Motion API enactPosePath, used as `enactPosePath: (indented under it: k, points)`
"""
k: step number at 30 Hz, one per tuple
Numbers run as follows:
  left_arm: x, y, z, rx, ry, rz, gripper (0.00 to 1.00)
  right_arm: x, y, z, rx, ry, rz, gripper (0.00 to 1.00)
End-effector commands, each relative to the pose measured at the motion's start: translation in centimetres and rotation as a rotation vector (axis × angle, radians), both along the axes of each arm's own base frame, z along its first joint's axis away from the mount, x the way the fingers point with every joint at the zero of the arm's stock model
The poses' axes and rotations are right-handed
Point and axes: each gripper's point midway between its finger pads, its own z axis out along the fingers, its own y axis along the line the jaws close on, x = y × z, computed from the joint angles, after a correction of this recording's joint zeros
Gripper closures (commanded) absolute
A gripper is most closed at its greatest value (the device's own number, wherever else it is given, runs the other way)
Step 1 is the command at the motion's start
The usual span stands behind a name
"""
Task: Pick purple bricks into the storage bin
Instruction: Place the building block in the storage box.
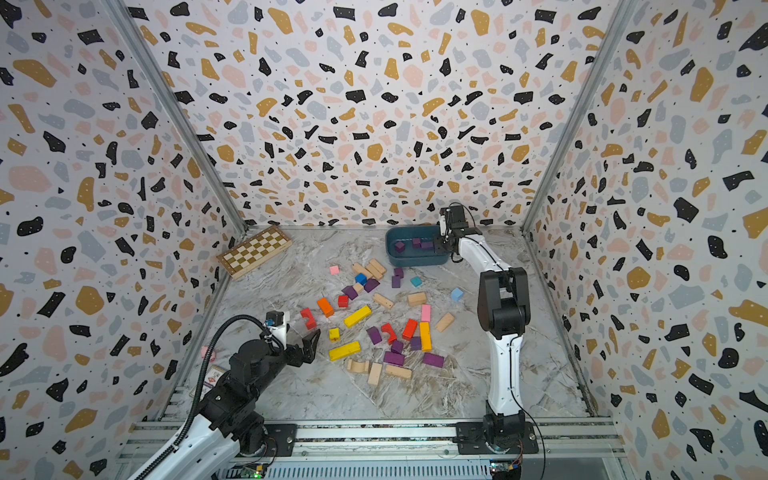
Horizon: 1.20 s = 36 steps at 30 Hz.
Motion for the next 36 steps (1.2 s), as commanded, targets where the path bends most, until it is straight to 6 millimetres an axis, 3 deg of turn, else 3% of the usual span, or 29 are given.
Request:
enactPosePath:
  k: [1, 23, 30, 36]
  points:
    - [0.3, 0.0, 0.8, -0.010, -0.039, 0.006, 0.01, 0.2, 0.4, 1.7, 0.012, -0.018, 0.019, 0.85]
    - [0.3, 0.0, 0.8, -0.008, -0.038, 0.007, 0.01, -0.3, 2.2, -0.5, 0.021, 0.029, 0.050, 0.81]
    - [0.3, 0.0, 0.8, -0.009, -0.039, 0.006, 0.01, -0.2, 2.1, 0.1, 0.019, 0.019, 0.044, 0.71]
    - [0.3, 0.0, 0.8, -0.009, -0.040, 0.005, 0.01, 0.0, 2.0, 1.4, 0.016, -0.006, 0.037, 0.55]
